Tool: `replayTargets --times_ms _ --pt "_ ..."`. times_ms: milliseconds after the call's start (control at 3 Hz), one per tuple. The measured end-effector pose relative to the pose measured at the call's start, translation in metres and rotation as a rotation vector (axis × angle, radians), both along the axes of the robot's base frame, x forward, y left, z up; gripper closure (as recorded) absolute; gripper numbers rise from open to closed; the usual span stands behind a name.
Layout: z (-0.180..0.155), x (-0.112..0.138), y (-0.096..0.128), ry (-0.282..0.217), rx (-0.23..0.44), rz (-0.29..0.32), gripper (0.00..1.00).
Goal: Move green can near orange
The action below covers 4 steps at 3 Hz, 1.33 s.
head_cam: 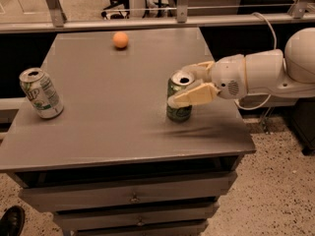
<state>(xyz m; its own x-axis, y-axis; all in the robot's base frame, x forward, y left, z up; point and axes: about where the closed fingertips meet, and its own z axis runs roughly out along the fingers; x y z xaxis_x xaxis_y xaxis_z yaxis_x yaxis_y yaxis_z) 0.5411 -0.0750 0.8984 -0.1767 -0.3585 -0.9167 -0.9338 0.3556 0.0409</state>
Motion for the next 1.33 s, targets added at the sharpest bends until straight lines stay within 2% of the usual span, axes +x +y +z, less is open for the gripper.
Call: replayTargets --times_ms 333,667,1000,1333 --pt "-0.006 -0.001 0.000 -0.001 0.019 -0.007 0.57" --pt "0.000 0.004 -0.004 -0.031 0.012 -0.005 0.88" --pt "0.039 0.030 -0.024 -0.145 -0.031 -0.024 1.00" --pt "0.039 0.030 -0.024 -0.146 -0.031 -0.024 1.00"
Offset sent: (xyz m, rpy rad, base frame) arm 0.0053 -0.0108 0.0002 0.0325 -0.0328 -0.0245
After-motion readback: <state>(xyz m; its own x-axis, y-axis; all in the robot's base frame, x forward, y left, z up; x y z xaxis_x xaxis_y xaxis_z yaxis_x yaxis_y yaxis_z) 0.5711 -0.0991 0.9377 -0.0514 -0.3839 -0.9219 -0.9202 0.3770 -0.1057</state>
